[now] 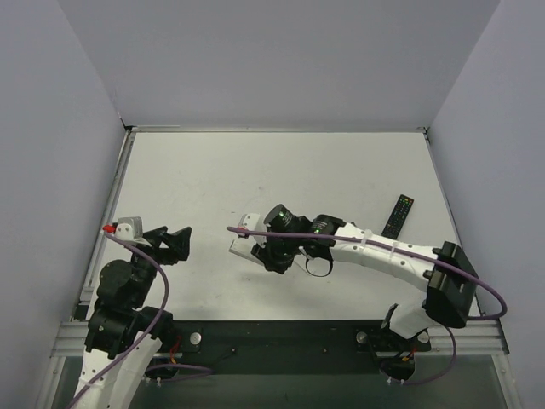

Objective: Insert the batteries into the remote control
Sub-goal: Place the remote control at the center of the board.

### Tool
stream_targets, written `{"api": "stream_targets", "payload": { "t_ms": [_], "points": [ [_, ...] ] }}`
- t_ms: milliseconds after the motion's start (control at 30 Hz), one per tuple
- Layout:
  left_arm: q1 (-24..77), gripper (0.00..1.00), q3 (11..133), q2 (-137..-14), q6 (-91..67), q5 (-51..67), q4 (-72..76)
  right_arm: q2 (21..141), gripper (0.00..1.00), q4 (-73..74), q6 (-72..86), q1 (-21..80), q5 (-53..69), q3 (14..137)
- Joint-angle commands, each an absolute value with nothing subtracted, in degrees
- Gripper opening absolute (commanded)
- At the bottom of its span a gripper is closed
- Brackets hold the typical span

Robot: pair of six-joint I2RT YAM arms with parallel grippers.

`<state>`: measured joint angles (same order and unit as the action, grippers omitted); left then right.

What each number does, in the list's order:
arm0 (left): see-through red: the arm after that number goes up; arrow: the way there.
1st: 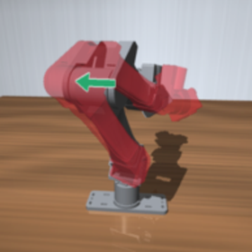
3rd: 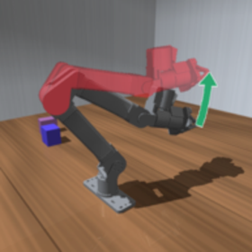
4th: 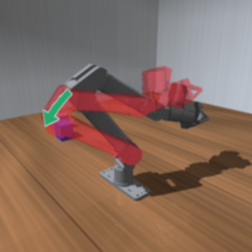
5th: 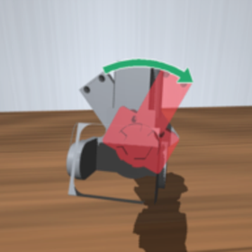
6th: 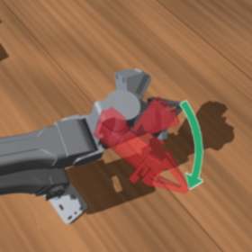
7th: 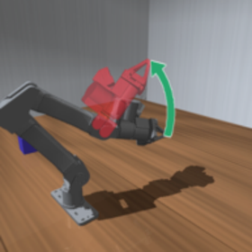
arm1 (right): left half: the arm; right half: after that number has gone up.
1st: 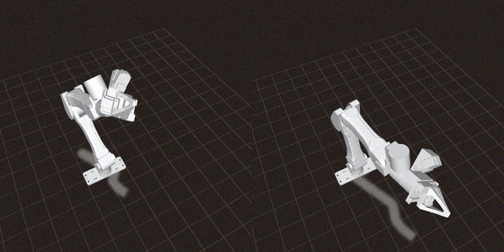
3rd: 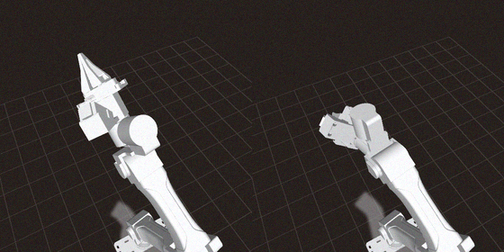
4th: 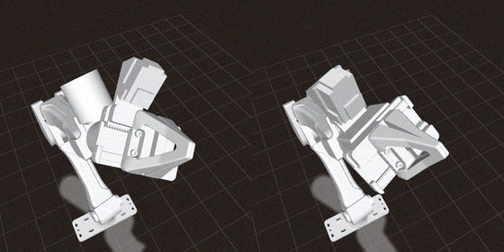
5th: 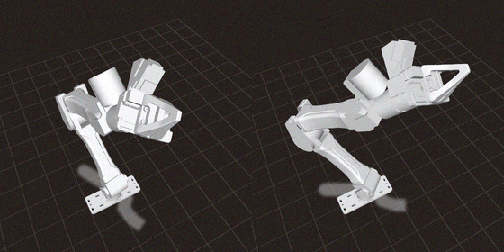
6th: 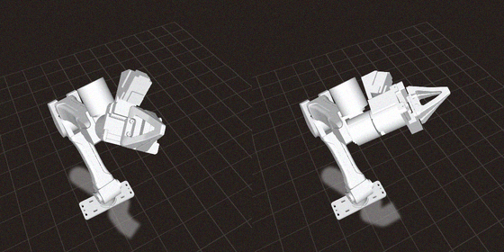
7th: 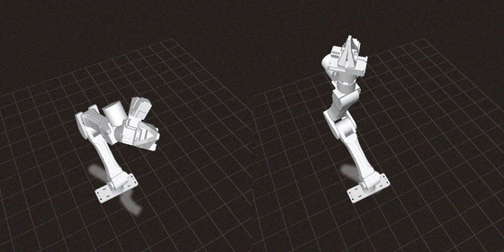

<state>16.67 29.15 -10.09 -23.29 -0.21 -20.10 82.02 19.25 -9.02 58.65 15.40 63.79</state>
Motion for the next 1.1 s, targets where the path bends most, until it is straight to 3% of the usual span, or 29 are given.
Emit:
{"api": "stream_targets", "payload": {
  "t_ms": [0,400,667,867,1067],
  "points": [
    [16.6,0.82,30.8,-7.1,-22.9,-16.2,-26.1,88.1,0.0,22.1,-8.0,60.1,14.0,67.1],
    [16.7,0.82,29.0,-4.5,-21.4,-17.6,-24.3,103.1,0.0,22.9,-9.8,60.3,16.3,71.0],
    [16.9,0.81,28.8,-4.2,-21.2,-17.3,-24.2,105.8,0.01,22.4,-11.3,60.3,14.9,69.9],
    [16.9,0.82,28.7,-4.1,-21.1,-17.0,-24.2,106.2,0.14,22.7,-12.1,60.2,14.4,69.0],
    [17.0,0.81,28.7,-4.4,-21.0,-16.7,-24.1,103.8,0.37,23.7,-12.2,60.1,14.0,68.3]
  ]
}}
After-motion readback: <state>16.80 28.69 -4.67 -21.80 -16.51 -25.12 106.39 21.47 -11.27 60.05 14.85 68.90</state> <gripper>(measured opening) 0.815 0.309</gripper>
